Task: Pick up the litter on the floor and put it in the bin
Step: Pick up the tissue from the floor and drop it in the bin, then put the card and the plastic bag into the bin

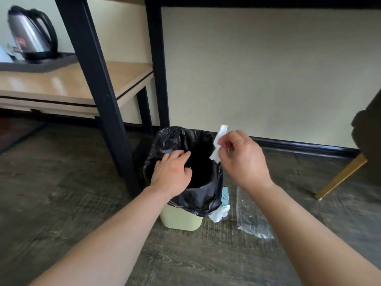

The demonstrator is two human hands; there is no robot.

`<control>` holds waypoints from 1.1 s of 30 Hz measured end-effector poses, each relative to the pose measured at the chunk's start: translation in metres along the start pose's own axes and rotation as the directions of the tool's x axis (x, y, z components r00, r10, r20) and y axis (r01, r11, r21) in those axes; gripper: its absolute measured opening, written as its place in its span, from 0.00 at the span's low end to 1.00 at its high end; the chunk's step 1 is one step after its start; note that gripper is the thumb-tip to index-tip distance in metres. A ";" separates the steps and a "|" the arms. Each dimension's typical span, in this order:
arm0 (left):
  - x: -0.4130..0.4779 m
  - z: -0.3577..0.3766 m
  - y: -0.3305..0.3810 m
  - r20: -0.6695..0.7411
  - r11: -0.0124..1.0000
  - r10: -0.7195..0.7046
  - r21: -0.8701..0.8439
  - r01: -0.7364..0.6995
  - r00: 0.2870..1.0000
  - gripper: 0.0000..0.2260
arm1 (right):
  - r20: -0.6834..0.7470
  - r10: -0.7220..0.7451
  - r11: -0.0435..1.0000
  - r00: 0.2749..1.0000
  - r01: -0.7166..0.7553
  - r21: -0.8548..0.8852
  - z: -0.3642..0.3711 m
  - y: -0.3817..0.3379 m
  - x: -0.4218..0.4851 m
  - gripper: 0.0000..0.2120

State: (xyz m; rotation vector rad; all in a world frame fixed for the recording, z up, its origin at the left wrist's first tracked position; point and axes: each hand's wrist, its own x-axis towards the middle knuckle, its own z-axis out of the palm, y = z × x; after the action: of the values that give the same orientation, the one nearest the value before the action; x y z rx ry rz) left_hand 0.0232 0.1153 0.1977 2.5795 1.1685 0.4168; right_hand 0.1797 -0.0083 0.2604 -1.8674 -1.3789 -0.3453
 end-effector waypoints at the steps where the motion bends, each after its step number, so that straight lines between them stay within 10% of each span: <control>1: -0.002 -0.001 -0.001 -0.033 1.000 0.004 -0.003 -0.004 0.999 0.22 | -0.024 -0.034 0.999 0.999 0.034 0.012 0.004 -0.011 0.010 0.06; 7: -0.029 0.008 -0.014 -0.142 0.990 0.046 0.140 -0.026 0.989 0.17 | -0.011 -0.129 0.992 0.992 0.129 -0.007 0.053 -0.037 0.046 0.05; 13: -0.032 0.017 -0.015 -0.138 0.970 0.096 0.233 -0.062 0.986 0.22 | 0.353 0.040 0.983 0.935 0.026 -0.181 0.097 -0.007 0.028 0.14; 25: -0.033 0.016 -0.012 -0.159 0.964 0.108 0.258 -0.064 0.981 0.22 | 0.241 0.152 0.983 0.959 -0.121 -0.138 0.052 0.101 -0.044 0.23; 33: -0.033 0.019 -0.012 -0.184 0.960 0.122 0.270 -0.069 0.975 0.22 | 0.735 0.289 0.933 0.613 -0.008 -0.360 0.129 0.143 -0.112 0.28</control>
State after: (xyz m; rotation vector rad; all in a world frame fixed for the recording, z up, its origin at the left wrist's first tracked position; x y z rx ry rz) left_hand 0.0007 0.0953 0.1708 2.8877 1.2410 0.5906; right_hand 0.2375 -0.0095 0.0452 -2.5604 -1.7649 0.4440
